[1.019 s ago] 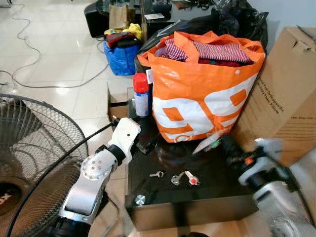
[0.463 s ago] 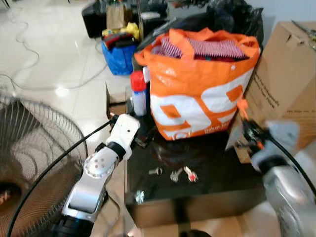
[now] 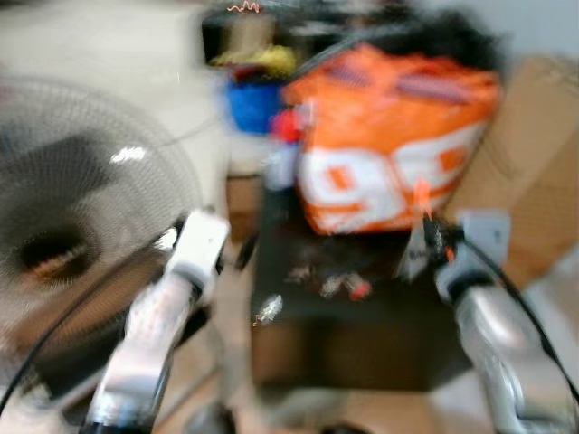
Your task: Hang keys on a hook
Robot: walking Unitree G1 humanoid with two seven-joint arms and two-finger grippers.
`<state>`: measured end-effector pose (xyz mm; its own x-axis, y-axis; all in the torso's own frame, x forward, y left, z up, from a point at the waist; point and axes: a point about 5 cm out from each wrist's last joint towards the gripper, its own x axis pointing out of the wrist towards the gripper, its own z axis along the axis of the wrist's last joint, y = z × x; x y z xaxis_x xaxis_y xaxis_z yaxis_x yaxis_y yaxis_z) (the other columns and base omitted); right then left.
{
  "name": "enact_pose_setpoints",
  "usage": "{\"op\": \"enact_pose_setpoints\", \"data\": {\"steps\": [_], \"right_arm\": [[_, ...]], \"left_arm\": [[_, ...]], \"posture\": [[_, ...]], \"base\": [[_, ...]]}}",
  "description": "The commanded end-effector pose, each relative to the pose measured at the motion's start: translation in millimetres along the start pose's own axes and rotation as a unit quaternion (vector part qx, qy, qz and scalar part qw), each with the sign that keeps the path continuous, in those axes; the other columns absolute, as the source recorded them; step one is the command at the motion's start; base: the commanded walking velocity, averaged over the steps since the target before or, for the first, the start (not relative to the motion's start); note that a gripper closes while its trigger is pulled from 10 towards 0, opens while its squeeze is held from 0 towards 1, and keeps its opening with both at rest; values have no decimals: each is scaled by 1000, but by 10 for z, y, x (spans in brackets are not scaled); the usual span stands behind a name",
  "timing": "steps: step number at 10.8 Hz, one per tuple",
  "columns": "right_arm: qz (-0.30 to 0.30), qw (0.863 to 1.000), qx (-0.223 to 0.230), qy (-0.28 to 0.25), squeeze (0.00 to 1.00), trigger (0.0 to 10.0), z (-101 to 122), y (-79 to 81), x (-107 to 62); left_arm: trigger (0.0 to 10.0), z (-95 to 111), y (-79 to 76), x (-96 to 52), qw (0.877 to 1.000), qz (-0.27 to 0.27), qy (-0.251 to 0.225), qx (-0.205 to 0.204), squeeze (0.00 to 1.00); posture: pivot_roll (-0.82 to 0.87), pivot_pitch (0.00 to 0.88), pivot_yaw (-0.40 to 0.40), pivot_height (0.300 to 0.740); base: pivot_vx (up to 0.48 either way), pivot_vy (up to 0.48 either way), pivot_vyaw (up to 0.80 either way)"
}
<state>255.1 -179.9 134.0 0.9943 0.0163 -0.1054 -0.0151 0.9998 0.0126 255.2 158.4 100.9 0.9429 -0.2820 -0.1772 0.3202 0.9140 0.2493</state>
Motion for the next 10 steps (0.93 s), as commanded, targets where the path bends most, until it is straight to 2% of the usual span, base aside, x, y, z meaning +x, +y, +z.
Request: {"op": "enact_pose_setpoints", "data": {"steps": [1,2,3,5,6,7,8,10], "right_arm": [[6,1000,15,16,0,10000,-51,1,-4],[10,1000,4,21,0,10000,-65,13,-14],[-3,1000,24,13,0,10000,-46,7,-24],[-19,1000,15,-1,0,10000,15,-27,-41],[-12,1000,28,-7,0,10000,34,8,-81],[-32,999,16,-10,0,10000,50,-20,-101],[-36,999,33,-9,0,10000,52,-29,-97],[-43,998,28,-30,0,10000,163,-42,-62]], "left_arm": [[10000,154,55,27,1000,7,-24,13,0],[10000,155,77,22,1000,11,-23,15,0],[10000,163,102,34,999,14,-24,17,0],[10000,203,92,83,999,8,-29,17,0],[10000,222,87,104,999,1,-33,16,0],[10000,249,82,151,999,1,-34,24,0],[10000,256,85,162,999,3,-33,24,0],[10000,302,86,166,999,2,-45,24,0]], "posture": [[-51,0,-67,740],[-52,0,-64,740],[-62,0,-53,740],[-88,0,-28,740],[-105,0,-14,740],[-106,0,-10,740],[-105,0,-10,740],[-109,0,-9,740]], "base": [[-307,0,0],[-307,0,0],[-307,0,0],[-281,0,0],[0,0,0],[0,0,0],[0,0,0],[0,0,-800]]}}
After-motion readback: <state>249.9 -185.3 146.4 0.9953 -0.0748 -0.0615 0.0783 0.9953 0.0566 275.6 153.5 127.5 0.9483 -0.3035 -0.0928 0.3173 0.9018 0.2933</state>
